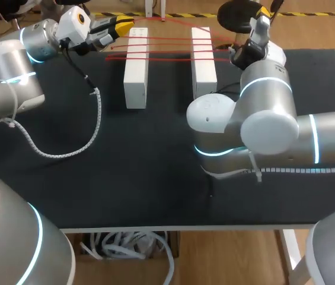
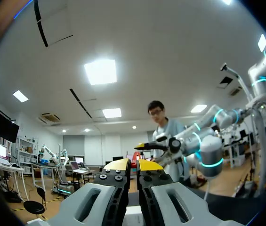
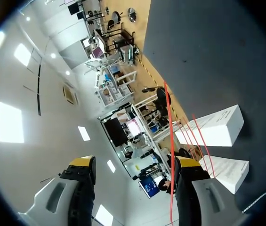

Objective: Grab the tape and strap the tape.

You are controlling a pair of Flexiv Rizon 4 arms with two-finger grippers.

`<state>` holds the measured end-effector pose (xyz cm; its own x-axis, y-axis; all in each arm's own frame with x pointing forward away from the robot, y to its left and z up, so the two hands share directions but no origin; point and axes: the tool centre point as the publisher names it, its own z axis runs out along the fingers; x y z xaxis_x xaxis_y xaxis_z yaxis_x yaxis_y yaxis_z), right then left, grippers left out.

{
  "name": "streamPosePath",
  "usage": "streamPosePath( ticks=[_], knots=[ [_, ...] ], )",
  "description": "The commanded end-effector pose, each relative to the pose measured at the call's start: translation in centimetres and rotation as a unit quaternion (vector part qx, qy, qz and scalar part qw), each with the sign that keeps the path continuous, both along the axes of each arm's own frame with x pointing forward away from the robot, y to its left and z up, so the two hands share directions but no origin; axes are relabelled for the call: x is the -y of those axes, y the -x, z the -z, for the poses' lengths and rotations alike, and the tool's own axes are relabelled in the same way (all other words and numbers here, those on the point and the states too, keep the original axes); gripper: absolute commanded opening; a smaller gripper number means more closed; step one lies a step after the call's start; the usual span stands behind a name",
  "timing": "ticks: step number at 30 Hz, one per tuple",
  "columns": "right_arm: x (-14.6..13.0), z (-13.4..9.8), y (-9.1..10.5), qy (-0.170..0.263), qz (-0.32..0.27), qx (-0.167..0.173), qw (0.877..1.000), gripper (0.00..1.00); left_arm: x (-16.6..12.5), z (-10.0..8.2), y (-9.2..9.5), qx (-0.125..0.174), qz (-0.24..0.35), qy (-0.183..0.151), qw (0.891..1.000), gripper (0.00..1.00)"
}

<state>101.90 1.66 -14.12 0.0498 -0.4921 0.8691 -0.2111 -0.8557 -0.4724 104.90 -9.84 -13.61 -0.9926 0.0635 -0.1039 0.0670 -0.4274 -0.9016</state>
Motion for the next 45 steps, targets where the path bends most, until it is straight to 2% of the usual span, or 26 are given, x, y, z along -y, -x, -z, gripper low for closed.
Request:
streamPosePath(
  ticks=[1, 12, 14, 21, 31, 33, 37, 38, 45],
  knots=[
    [0.2, -0.4, 0.2, 0.0, -0.005, -0.005, 1.0, 0.45, 0.0, 0.0, 0.0, 0.0, 0.0, 0.0, 1.0, 0.0],
    [0.5, -0.2, 0.6, 0.004, -0.004, -0.009, 1.0, 0.29, 0.0, 0.0, 0.0, 0.0, 0.0, 0.0, 1.0, 0.0],
    [0.6, -0.1, 0.7, 0.005, -0.003, -0.011, 1.0, 0.29, 0.0, 0.0, 0.0, 0.0, 0.0, 0.0, 1.0, 0.0],
    [1.0, 0.2, 1.3, 0.009, -0.005, -0.016, 1.0, 0.38, 0.0, 0.0, 0.0, 0.0, 0.0, 0.0, 1.0, 0.0],
    [0.8, 0.3, 1.6, 0.011, -0.01, -0.02, 1.0, 0.35, 0.0, 0.0, 0.0, 0.0, 0.0, 0.0, 1.0, 0.0],
    [0.7, 0.3, 1.6, 0.011, -0.01, -0.02, 1.0, 0.32, 0.0, 0.0, 0.0, 0.0, 0.0, 0.0, 1.0, 0.0],
    [0.4, 0.1, 1.1, 0.01, -0.01, -0.016, 1.0, 0.03, 0.0, 0.0, 0.0, 0.0, 0.0, 0.0, 1.0, 0.0],
    [0.3, 0.1, 1.0, 0.01, -0.01, -0.013, 1.0, 0.0, 0.0, 0.0, 0.0, 0.0, 0.0, 0.0, 1.0, 0.0],
    [0.3, -0.1, 0.4, 0.013, -0.007, -0.007, 1.0, 0.0, 0.0, 0.0, 0.0, 0.0, 0.0, 0.0, 1.0, 0.0]
  ],
)
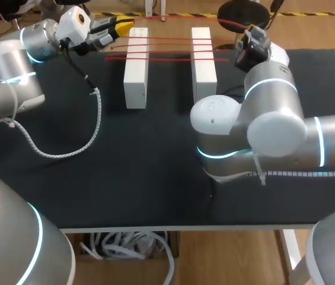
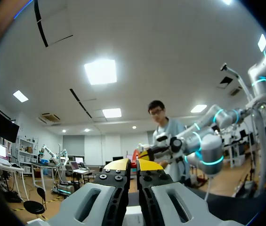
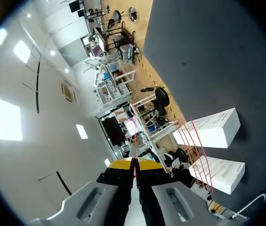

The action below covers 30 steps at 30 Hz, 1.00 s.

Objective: Grab the tape and strap the tape.

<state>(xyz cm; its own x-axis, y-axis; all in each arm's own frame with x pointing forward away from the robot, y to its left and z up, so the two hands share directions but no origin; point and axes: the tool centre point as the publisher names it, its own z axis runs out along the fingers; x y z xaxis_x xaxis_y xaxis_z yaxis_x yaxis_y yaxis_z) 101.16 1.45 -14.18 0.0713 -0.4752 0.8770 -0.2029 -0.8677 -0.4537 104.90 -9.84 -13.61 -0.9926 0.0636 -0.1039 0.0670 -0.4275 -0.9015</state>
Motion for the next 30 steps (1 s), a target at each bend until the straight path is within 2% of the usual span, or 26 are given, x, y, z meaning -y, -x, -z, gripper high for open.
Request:
streamPosePath(
  ticks=[1, 4, 6, 8, 10, 13, 15, 30],
  knots=[
    [0.14, -0.13, -0.35, 0.007, 0.004, 0.0, 1.0, 0.0, 0.03, 0.02, -0.01, 0.0, 0.0, 0.0, 1.0, 0.0],
    [0.34, -0.21, -0.36, 0.039, 0.007, 0.007, 0.999, 0.0, 0.03, 0.02, -0.01, 0.0, 0.0, 0.0, 1.0, 0.0],
    [0.41, -0.02, -0.19, 0.086, 0.002, 0.01, 0.996, 0.0, 0.03, 0.02, -0.01, 0.0, 0.0, 0.0, 1.0, 0.0],
    [0.51, 0.32, -0.05, 0.149, 0.004, 0.007, 0.989, 0.0, 0.03, 0.02, -0.01, 0.0, 0.0, 0.0, 1.0, 0.0],
    [0.55, 0.52, 0.13, 0.19, -0.004, 0.025, 0.982, 0.0, 0.03, 0.02, -0.01, 0.0, 0.0, 0.0, 1.0, 0.0],
    [0.38, 0.39, 0.45, 0.232, -0.023, 0.035, 0.972, 0.0, 0.03, 0.02, -0.01, 0.0, 0.0, 0.0, 1.0, 0.0],
    [0.22, 0.36, 0.56, 0.248, -0.029, 0.043, 0.967, 0.0, 0.03, 0.02, -0.01, 0.0, 0.0, 0.0, 1.0, 0.0],
    [0.22, 0.36, 0.56, 0.248, -0.029, 0.043, 0.967, 0.0, 0.03, 0.02, -0.01, 0.0, 0.0, 0.0, 1.0, 0.0]
  ],
)
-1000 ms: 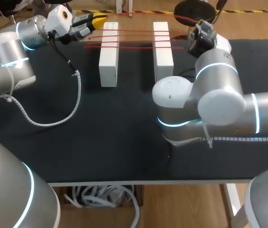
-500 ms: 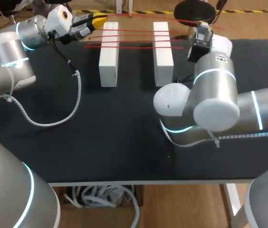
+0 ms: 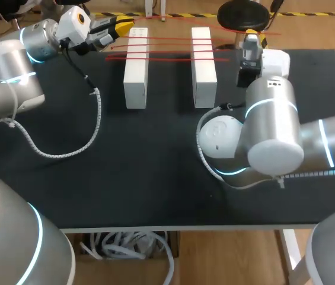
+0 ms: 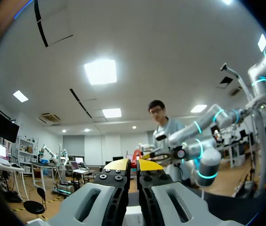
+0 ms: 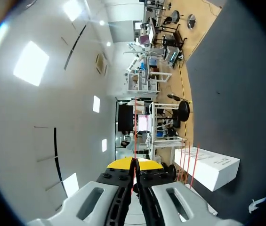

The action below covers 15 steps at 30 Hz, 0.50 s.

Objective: Grab the tape and strap the tape.

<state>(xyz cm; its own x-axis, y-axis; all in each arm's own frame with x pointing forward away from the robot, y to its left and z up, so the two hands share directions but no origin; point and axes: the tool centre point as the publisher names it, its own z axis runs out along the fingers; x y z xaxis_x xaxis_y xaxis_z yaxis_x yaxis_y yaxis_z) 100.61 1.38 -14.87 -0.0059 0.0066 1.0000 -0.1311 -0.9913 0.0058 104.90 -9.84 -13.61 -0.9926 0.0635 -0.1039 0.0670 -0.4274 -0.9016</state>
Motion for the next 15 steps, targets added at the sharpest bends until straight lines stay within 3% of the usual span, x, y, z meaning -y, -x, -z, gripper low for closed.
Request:
streamPosePath(
  ticks=[1, 9, 15],
  knots=[
    [0.1, -0.3, 0.0, 0.0, -0.002, -0.004, 1.0, 0.0, 0.0, 0.0, 0.0, 0.0, 0.0, 0.0, 1.0, 0.0],
    [0.1, -0.3, 0.0, 0.0, -0.002, -0.004, 1.0, 0.0, 0.0, 0.0, 0.0, 0.0, 0.0, 0.0, 1.0, 0.0],
    [-0.4, -1.4, 1.1, 0.019, -0.021, 0.059, 0.998, 0.0, 0.0, 0.0, 0.0, 0.0, 0.0, 0.0, 1.0, 0.0]
  ],
)
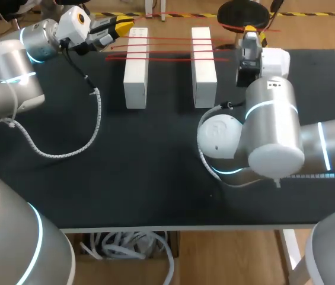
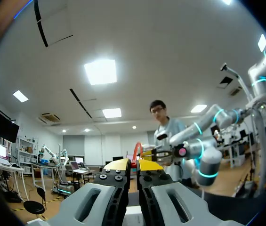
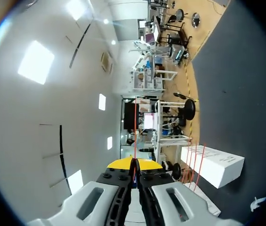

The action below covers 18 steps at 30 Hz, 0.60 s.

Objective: Grab the tape and strap the tape.

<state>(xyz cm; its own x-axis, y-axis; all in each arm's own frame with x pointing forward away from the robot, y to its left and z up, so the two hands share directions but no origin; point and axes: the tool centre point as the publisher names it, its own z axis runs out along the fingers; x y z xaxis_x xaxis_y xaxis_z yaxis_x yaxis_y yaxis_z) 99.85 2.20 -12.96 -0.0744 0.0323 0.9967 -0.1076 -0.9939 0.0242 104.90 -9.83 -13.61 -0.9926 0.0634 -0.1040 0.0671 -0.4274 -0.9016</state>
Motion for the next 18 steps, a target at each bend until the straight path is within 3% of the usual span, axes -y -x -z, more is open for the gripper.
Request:
streamPosePath(
  ticks=[1, 5, 14, 18],
  knots=[
    [0.34, 0.38, 0.46, 0.008, -0.009, 0.032, 0.999, 0.0, 0.04, 0.02, -0.01, 0.0, 0.0, 0.0, 1.0, 0.0],
    [0.26, 0.24, 0.72, 0.013, -0.008, 0.041, 0.999, 0.0, 0.04, 0.02, -0.01, 0.0, 0.0, 0.0, 1.0, 0.0],
    [0.16, 0.65, 0.55, 0.065, 0.005, 0.061, 0.996, 0.0, 0.04, 0.02, -0.01, 0.0, 0.0, 0.0, 1.0, 0.0],
    [-0.08, 0.99, 0.54, 0.112, -0.002, 0.06, 0.992, 0.0, 0.04, 0.02, -0.01, 0.0, 0.0, 0.0, 1.0, 0.0]
  ],
)
